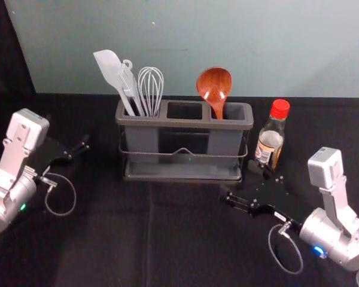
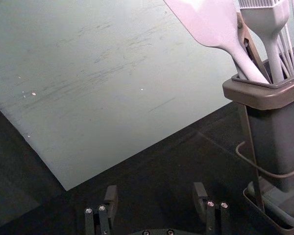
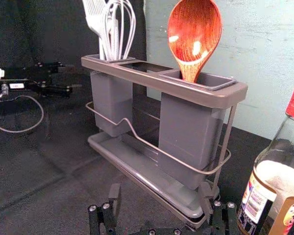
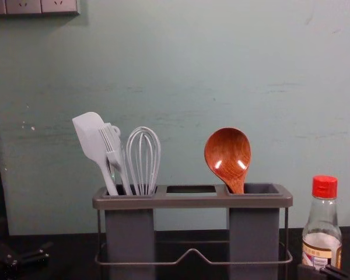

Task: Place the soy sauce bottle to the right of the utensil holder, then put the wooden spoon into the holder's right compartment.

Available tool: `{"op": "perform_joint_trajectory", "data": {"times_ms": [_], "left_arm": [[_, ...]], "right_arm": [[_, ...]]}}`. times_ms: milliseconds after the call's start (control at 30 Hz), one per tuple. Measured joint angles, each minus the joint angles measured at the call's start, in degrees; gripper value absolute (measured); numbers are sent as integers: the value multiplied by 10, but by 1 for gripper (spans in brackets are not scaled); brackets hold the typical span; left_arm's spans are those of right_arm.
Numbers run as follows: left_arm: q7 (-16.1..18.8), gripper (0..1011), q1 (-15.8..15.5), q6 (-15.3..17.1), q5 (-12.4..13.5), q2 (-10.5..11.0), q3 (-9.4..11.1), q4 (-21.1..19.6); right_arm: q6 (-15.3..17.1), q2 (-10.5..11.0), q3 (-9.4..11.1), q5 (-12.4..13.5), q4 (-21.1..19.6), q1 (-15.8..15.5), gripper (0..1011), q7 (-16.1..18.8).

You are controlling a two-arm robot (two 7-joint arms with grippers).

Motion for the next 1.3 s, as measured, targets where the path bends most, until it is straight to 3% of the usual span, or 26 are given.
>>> {"op": "perform_joint_trajectory", "data": {"times_ms": [1300], "left_arm": [[0,1005,0,0,0,0,0,0]], "right_arm": [[3,1,1,-4,-4,-2,1004,-3]]}}
